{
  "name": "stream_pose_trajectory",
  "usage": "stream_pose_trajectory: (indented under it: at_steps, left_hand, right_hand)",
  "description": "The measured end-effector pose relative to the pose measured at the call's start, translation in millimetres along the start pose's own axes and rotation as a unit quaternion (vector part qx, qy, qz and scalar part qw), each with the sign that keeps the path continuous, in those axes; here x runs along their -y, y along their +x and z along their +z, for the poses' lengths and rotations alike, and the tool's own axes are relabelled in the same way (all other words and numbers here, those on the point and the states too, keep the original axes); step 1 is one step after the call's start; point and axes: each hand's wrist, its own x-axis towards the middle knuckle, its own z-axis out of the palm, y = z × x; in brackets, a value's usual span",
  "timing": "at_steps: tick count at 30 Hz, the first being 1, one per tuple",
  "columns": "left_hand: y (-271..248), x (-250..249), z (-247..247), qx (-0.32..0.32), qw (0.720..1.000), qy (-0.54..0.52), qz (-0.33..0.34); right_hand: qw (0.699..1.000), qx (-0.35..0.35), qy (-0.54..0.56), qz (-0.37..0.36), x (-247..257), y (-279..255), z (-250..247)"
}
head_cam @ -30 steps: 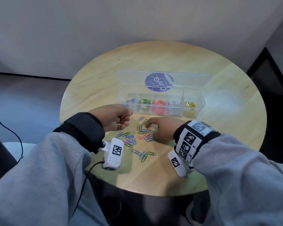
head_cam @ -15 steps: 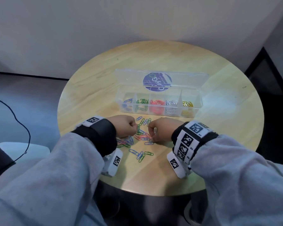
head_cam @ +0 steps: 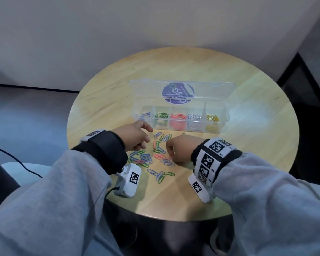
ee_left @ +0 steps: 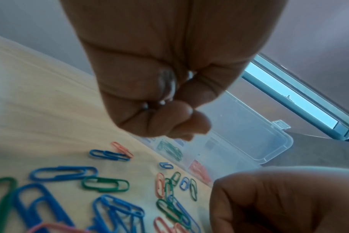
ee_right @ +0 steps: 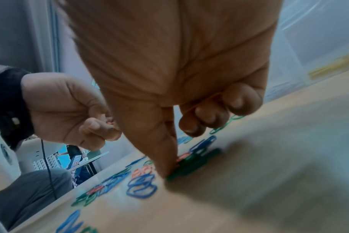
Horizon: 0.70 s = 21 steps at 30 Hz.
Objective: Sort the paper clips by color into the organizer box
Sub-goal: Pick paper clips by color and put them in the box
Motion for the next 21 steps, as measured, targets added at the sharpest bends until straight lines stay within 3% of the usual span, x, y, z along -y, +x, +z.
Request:
stream_pose_trajectory:
  at_steps: [4,6,9,12,15,21]
  left_hand:
    - [1.8,-0.7,1.5,-0.007,1.0,0.025,0.0]
    - [0.4,-1.1,4.7,0.024,0.989,0.146,0.025]
    - [-7.0,-5.2,13.5,0.044,0.921,0.377,0.083]
    - [-5.8,-8.1,22.2,0.061,0.862,0.488,0.123]
    - [1.2,-7.0,28.3,0.077,0.833,0.528,0.148]
    - [11.4,-6.1,34.2,0.075,0.818,0.549,0.156]
  right_hand:
    - [1.0,0.003,-0.008,0.022,-1.8,1.6,-0.9]
    - [0.999,-0.004,0.019,0.03,-6.3,0.3,-4.9]
    - [0.993,-0.035,0.11,0.035,-16.3,-7.4,-19.4]
    - [0.977,-0.06,0.203,0.039,-25.1,-18.1,-35.3]
    - [0.963,-0.047,0.261,0.048,-30.3,-21.8,-38.6]
    - [0.928,-0.037,0.367,0.054,-32.7,-19.5,-34.3]
